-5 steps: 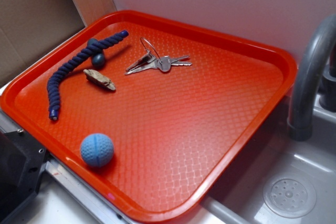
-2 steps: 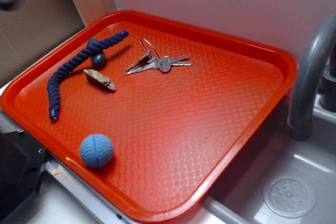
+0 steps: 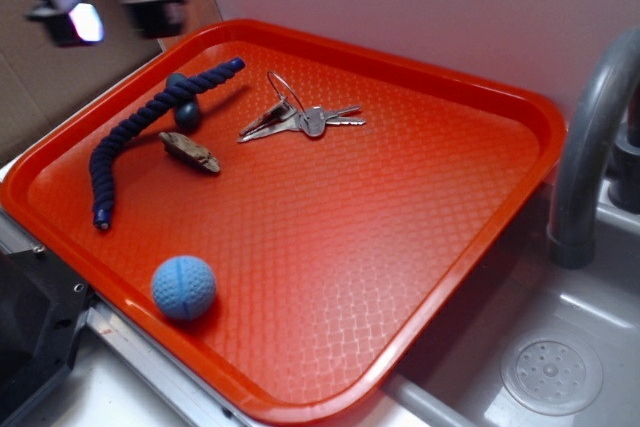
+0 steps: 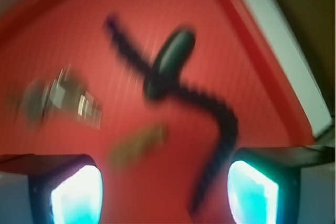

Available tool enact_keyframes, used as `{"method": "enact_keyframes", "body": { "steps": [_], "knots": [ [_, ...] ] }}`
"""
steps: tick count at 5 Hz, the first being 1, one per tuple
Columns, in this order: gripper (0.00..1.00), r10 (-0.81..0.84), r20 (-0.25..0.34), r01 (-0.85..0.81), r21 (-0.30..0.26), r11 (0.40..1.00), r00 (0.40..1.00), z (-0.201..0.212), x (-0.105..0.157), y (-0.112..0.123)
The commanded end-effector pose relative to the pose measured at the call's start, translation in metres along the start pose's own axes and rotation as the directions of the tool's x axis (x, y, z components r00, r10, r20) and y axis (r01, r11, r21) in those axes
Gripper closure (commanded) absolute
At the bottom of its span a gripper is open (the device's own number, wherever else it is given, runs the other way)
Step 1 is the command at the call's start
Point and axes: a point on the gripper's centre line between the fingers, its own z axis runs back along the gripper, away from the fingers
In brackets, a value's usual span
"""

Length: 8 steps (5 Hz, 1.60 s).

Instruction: Grab the plastic pickle.

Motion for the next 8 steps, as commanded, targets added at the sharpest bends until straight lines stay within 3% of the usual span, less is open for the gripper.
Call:
{"method": "enact_keyframes", "body": {
  "steps": [1,3,6,7,8],
  "knots": [
    [0.00,0.324,0.001,-0.324,0.003,0.946,0.946,-0.048,0.022,0.009],
    [0.00,0.284,-0.017,-0.282,0.066,0.957,0.959,-0.077,0.010,0.001],
    [0.00,0.199,-0.044,-0.191,0.145,0.971,0.979,-0.100,-0.010,0.011],
    [0.00,0.123,-0.061,-0.118,0.087,0.989,0.990,-0.088,-0.017,0.009],
    [0.00,0.011,-0.063,-0.013,-0.037,0.999,0.998,-0.042,-0.021,0.004]
  ]
}}
